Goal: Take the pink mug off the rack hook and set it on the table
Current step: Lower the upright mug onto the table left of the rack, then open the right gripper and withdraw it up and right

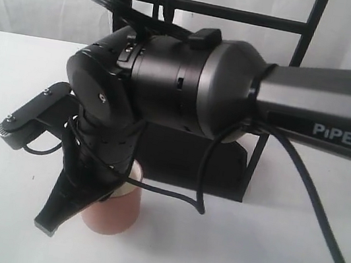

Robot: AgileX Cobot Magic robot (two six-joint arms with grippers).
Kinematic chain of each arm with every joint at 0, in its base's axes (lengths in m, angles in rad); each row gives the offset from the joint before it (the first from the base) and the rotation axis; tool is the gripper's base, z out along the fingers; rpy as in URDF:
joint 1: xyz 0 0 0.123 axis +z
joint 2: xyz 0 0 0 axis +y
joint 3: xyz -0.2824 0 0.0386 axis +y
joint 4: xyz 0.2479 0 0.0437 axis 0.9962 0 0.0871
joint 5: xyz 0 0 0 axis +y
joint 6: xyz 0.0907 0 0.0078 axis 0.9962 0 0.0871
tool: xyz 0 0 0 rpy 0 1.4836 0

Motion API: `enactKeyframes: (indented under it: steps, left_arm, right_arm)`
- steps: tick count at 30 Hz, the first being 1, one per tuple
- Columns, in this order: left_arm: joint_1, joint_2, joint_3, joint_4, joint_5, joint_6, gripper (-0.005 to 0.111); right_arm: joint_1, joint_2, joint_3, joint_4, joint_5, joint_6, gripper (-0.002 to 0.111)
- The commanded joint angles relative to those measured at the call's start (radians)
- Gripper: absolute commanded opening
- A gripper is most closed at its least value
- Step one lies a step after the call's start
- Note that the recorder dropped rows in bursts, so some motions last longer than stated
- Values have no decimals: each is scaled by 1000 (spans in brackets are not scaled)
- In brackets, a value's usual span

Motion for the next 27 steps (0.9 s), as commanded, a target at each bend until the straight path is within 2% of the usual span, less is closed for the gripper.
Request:
enactKeyframes:
  steps: [1,10,16,21,27]
  left_arm:
    - [-4,-4,1,-1,31,-5,0]
    - [-4,-4,1,-1,31,-5,0]
    - [-4,-4,1,-1,31,-5,0]
    - [-4,-4,1,-1,31,-5,0]
    - [-4,-4,1,-1,31,-5,0]
  right_arm:
    - [0,19,-8,-12,-4,29,0]
    - [0,38,-8,-15,-35,120,0]
    - [0,35,-8,-13,-17,120,16]
    - [0,-64,-10,-17,-3,128,18]
    - [0,-252,-9,-50,252,126,17]
